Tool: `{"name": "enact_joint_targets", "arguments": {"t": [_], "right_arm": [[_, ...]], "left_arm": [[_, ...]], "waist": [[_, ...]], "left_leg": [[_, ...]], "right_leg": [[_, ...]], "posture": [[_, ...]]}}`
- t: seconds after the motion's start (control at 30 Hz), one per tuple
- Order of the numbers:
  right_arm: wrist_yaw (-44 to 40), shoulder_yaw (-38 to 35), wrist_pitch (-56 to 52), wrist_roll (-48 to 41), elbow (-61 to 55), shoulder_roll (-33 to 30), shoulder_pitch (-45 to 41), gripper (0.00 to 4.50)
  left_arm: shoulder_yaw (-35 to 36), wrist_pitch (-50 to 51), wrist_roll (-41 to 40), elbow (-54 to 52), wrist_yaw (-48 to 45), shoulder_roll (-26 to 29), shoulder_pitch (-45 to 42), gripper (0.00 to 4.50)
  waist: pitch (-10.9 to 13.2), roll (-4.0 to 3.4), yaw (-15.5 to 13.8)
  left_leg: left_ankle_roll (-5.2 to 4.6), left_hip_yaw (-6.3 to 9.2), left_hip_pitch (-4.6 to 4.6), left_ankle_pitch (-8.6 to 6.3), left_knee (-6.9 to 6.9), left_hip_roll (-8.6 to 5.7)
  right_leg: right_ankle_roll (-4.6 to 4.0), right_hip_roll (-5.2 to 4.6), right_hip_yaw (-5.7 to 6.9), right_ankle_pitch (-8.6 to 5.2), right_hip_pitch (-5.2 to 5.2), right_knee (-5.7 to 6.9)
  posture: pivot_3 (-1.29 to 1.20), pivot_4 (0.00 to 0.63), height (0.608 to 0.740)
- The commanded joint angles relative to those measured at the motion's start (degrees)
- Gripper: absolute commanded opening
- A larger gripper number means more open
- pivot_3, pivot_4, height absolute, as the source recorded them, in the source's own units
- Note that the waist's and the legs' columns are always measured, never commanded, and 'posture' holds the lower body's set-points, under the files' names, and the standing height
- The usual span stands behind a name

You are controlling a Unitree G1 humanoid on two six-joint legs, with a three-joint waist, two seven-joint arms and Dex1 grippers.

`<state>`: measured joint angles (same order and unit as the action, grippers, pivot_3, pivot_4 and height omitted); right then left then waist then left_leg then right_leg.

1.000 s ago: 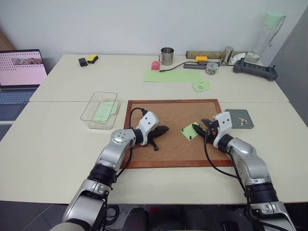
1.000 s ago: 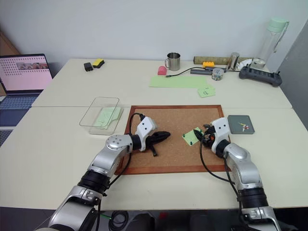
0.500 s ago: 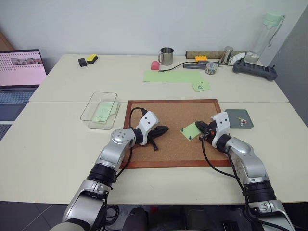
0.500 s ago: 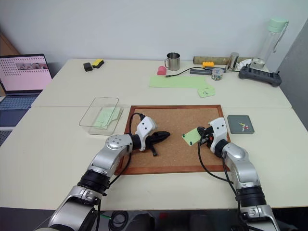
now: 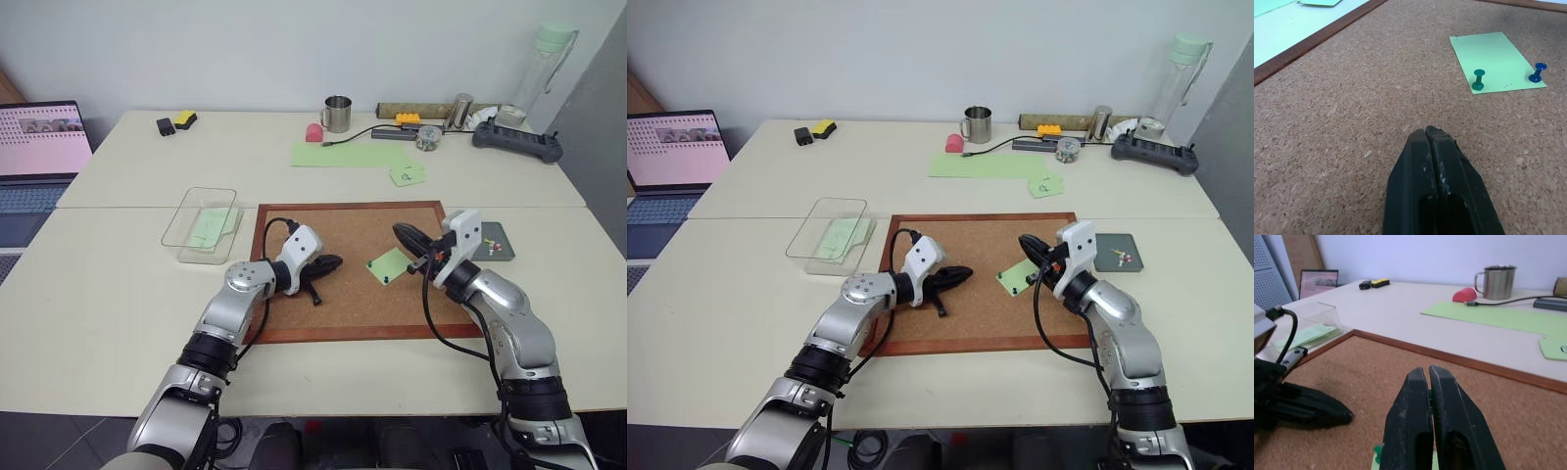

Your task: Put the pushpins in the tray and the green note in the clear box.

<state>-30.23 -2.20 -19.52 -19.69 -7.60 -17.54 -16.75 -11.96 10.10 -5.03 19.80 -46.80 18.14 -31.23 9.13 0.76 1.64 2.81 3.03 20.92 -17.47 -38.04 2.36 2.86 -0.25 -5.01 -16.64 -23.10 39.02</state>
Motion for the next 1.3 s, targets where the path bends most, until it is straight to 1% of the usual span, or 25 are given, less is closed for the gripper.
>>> {"name": "enact_joint_targets", "arguments": {"t": [0.03, 0.1, 0.17, 0.37, 0.5, 0.53, 0.57, 0.6, 0.63, 0.77, 0.8, 0.87, 0.9, 0.97, 1.0, 1.13, 1.3], "right_arm": [[7.4, -5.7, 0.9, 2.3, 1.5, -1.2, -3.2, 0.06], [13.4, -9.2, 1.8, 5.6, 7.0, -2.9, -5.8, 0.06], [16.0, -11.1, 2.0, 6.8, 11.2, -4.3, -7.7, 0.06], [14.9, -12.5, 1.2, 6.1, 19.7, -5.6, -11.0, 0.06], [14.4, -13.1, -0.5, 4.9, 22.6, -5.2, -11.9, 0.06], [15.1, -13.5, -0.7, 4.8, 23.2, -5.0, -12.1, 0.26], [15.4, -13.8, -0.6, 4.9, 23.6, -5.0, -12.2, 0.26], [15.6, -14.0, -0.3, 4.8, 24.0, -5.1, -12.2, 0.53], [15.9, -14.3, -0.1, 4.6, 24.1, -5.0, -12.2, 0.64], [16.0, -14.6, 0.5, 4.1, 24.0, -5.3, -11.8, 1.68], [15.9, -14.7, 0.6, 4.1, 23.9, -5.4, -11.8, 2.01], [16.1, -14.8, 0.7, 4.3, 23.6, -5.3, -11.7, 2.32], [16.1, -14.8, 0.9, 4.5, 23.3, -5.3, -11.5, 2.59], [16.0, -14.7, 1.4, 4.7, 22.3, -5.3, -11.2, 2.95], [15.3, -14.5, 2.0, 4.5, 21.3, -5.3, -10.9, 3.23], [8.9, -12.4, 2.3, 1.4, 13.9, -5.0, -7.9, 3.23], [-2.1, -6.8, -2.1, -4.4, -0.9, -6.8, 0.2, 3.23]], "left_arm": [[-0.7, 0.9, 1.1, 0.6, 0.0, 0.0, -0.2, 0.00], [-0.8, 0.9, 1.0, 0.7, -0.1, -0.2, -0.3, 0.00], [-0.8, 0.8, 1.0, 0.8, -0.2, -0.2, -0.4, 0.00], [-0.7, 0.6, 1.1, 0.6, -0.4, 0.1, -0.3, 0.00], [-0.4, 0.7, 1.0, 0.2, -0.4, 0.4, -0.1, 0.00], [-0.4, 0.8, 1.0, 0.0, -0.4, 0.5, 0.0, 0.00], [-0.3, 0.8, 1.0, -0.2, -0.4, 0.6, 0.1, 0.00], [-0.3, 0.9, 1.0, -0.4, -0.3, 0.7, 0.3, 0.00], [-0.2, 0.9, 1.0, -0.5, -0.3, 0.8, 0.4, 0.00], [-0.1, 1.1, 1.0, -0.8, -0.2, 0.9, 0.6, 0.00], [-0.1, 1.1, 1.0, -0.8, -0.1, 0.9, 0.6, 0.00], [-0.2, 1.1, 1.0, -0.6, -0.2, 0.9, 0.5, 0.00], [-0.2, 1.1, 1.0, -0.6, -0.2, 0.9, 0.4, 0.00], [-0.2, 1.0, 1.0, -0.5, -0.2, 0.8, 0.4, 0.00], [-0.2, 1.0, 1.0, -0.4, -0.2, 0.8, 0.3, 0.00], [-0.3, 0.8, 1.0, -0.2, -0.4, 0.8, 0.1, 0.00], [-0.3, 0.9, 0.9, 0.0, -0.7, 0.9, -0.1, 0.00]], "waist": [[0.0, 0.00, 0.0], [0.0, 0.00, 0.0], [0.0, 0.00, -0.2], [0.0, 0.00, 0.2], [0.0, -0.01, 0.2], [0.0, -0.01, 0.2], [0.0, -0.01, 0.2], [0.0, -0.01, 0.2], [0.0, -0.01, 0.2], [0.0, 0.00, 0.2], [0.0, -0.01, 0.2], [0.0, -0.01, 0.2], [0.0, -0.01, 0.2], [0.0, -0.01, 0.2], [0.0, -0.01, 0.2], [0.0, -0.01, 0.2], [0.0, 0.00, 0.2]], "left_leg": [[0.00, 0.00, 0.01, 0.00, 0.00, 0.00], [0.00, -0.02, 0.00, 0.00, -0.01, 0.00], [0.00, -0.03, 0.00, 0.00, -0.01, -0.05], [-0.01, -0.06, -0.03, 0.00, 0.07, -0.02], [-0.01, -0.12, -0.02, 0.00, 0.06, -0.02], [-0.01, -0.12, -0.02, 0.00, 0.06, -0.02], [-0.01, -0.11, -0.02, 0.00, 0.06, -0.02], [-0.01, -0.11, -0.02, 0.00, 0.06, -0.01], [-0.01, -0.11, -0.02, 0.00, 0.06, -0.01], [-0.01, -0.12, -0.01, 0.00, 0.06, -0.01], [-0.01, -0.12, -0.02, 0.00, 0.07, 0.00], [-0.01, -0.12, -0.02, 0.00, 0.07, 0.00], [-0.01, -0.12, -0.02, 0.00, 0.07, 0.00], [-0.01, -0.12, -0.01, 0.00, 0.07, 0.00], [-0.01, -0.12, -0.02, 0.00, 0.07, 0.00], [-0.01, -0.12, -0.01, 0.00, 0.07, 0.00], [-0.02, -0.08, 0.00, -0.01, 0.08, 0.02]], "right_leg": [[0.00, 0.00, 0.00, 0.00, 0.00, -0.01], [0.00, -0.01, -0.01, 0.00, 0.00, -0.01], [0.00, -0.06, -0.02, 0.00, 0.00, 0.01], [0.00, 0.02, -0.08, 0.00, -0.02, -0.03], [0.00, 0.01, -0.14, 0.00, -0.03, -0.03], [0.00, 0.01, -0.13, 0.00, -0.04, -0.03], [0.00, 0.01, -0.13, 0.00, -0.04, -0.02], [0.00, 0.01, -0.13, 0.00, -0.04, -0.02], [0.00, 0.01, -0.13, 0.00, -0.04, -0.02], [0.00, 0.01, -0.14, 0.00, -0.06, -0.02], [0.00, 0.02, -0.14, 0.00, -0.06, -0.02], [0.00, 0.02, -0.14, 0.00, -0.06, -0.02], [0.00, 0.02, -0.14, 0.00, -0.06, -0.02], [0.00, 0.02, -0.14, 0.00, -0.06, -0.02], [0.00, 0.02, -0.14, 0.00, -0.06, -0.02], [0.00, 0.02, -0.14, 0.00, -0.06, -0.02], [0.00, 0.06, -0.10, 0.00, -0.06, -0.03]], "posture": [[0.00, 0.150, 0.740], [0.00, 0.150, 0.740], [0.00, 0.150, 0.740], [0.00, 0.150, 0.740], [0.00, 0.150, 0.740], [0.00, 0.150, 0.740], [0.00, 0.150, 0.740], [0.00, 0.150, 0.740], [0.00, 0.150, 0.740], [0.00, 0.150, 0.740], [0.00, 0.150, 0.740], [0.00, 0.150, 0.740], [0.00, 0.150, 0.740], [0.00, 0.150, 0.740], [0.00, 0.150, 0.740], [0.00, 0.150, 0.740], [0.00, 0.150, 0.740]]}}
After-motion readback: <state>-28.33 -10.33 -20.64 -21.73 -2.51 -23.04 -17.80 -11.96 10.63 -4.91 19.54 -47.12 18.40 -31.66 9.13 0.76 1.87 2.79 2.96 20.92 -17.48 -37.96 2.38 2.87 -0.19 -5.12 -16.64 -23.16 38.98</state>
